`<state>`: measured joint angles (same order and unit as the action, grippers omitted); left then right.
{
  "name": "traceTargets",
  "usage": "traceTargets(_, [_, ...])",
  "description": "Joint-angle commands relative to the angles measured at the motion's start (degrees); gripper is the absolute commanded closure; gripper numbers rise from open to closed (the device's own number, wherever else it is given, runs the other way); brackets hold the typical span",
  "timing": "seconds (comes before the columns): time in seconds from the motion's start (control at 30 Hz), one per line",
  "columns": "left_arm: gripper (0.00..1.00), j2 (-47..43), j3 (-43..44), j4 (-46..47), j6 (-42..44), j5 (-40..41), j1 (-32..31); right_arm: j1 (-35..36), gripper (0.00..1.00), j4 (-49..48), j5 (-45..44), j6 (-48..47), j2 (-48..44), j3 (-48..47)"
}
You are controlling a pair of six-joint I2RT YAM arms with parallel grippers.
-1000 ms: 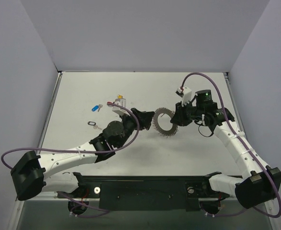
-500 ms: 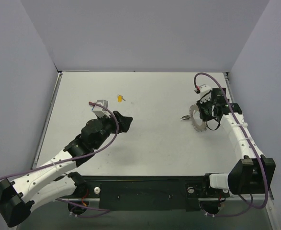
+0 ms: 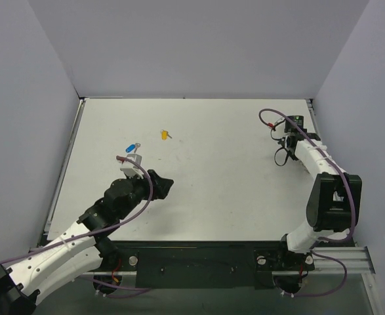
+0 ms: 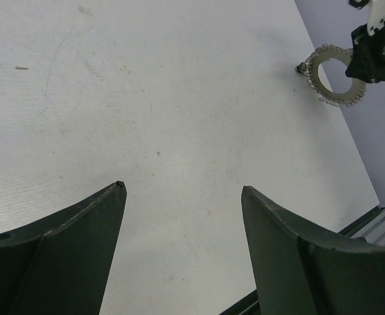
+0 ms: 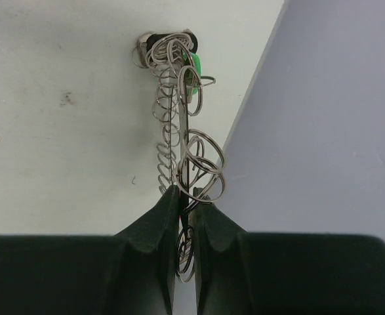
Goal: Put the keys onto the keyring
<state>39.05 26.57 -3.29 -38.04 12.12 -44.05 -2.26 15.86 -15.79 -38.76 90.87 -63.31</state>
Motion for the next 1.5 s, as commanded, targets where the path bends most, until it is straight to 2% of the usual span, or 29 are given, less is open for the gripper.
traceTargets(0.0, [0.19, -3.1, -0.46, -0.57, -0.72, 0.53, 0.28, 4.17, 1.0, -3.81, -7.76, -3.95, 1.15, 1.33])
traceTargets(0.13, [0.19, -4.42, -1.16, -0.84, -1.16, 0.71, 0.28, 8.49, 0.99, -2.68, -4.69, -0.8, 0.01, 4.41])
traceTargets(0.27, [0.19, -4.59, -0.73, -1.19, -1.25, 0.36, 0.37, 10.96, 0.94, -0.31, -2.15, 2.02, 0.01, 5.12])
traceTargets(0.4, [0.19, -4.68, -0.64, -1.37, -1.25, 0.27, 0.37, 11.23, 0.8, 2.15, -0.38, 3.34, -0.43, 4.95])
traceTargets(0.47, [0.19, -4.94, -0.73, -1.28, -1.33, 0.19, 0.28, 11.14, 0.69, 3.99, 1.11, 3.78, -1.3, 4.86])
traceTargets(0.6, [0.19, -5.56, -0.55, -1.46, -0.98, 0.1, 0.37, 10.44, 0.59, 10.05, 7.08, 5.71, -4.37, 3.02])
traceTargets(0.77, [0.18, -5.12, 0.41, -1.46, 0.6, -1.48, 0.46, 8.51, 0.53, 16.39, 15.25, 8.79, -9.83, -1.1])
traceTargets(0.93, [0.16, -1.97, 3.92, -2.16, 2.18, -6.48, 1.95, 4.82, 0.49, 24.65, 28.69, 10.02, -14.75, -5.5])
traceTargets(1.0, [0.14, -0.91, 5.77, -2.95, 2.62, -9.11, 3.53, 2.71, 0.49, 27.55, 37.1, 10.37, -16.6, -7.09])
traceTargets(1.13, [0.11, 0.32, 10.6, -6.01, 4.46, -14.9, 8.8, -2.91, 0.47, 30.64, 48.02, 11.16, -22.48, -8.5])
traceTargets(1.27, [0.1, 1.99, 17.45, -9.71, 7.45, -21.95, 18.02, -8.96, 0.4, 30.11, 56.89, 14.24, -28.46, -9.37])
traceTargets(1.33, [0.1, 3.49, 20.27, -10.85, 7.54, -27.4, 25.65, -12.74, 0.36, 29.58, 60.77, 16.78, -30.57, -10.08])
traceTargets(1.37, [0.1, 4.36, 22.02, -11.38, 7.54, -30.02, 26.99, -13.99, 0.31, 28.97, 62.36, 17.4, -31.62, -10.17])
traceTargets(1.47, [0.09, 5.6, 27.99, -17.25, 10.7, -29.09, 29.46, -20.56, 0.17, 27.83, 69.3, 21.7, -32.25, -10.08])
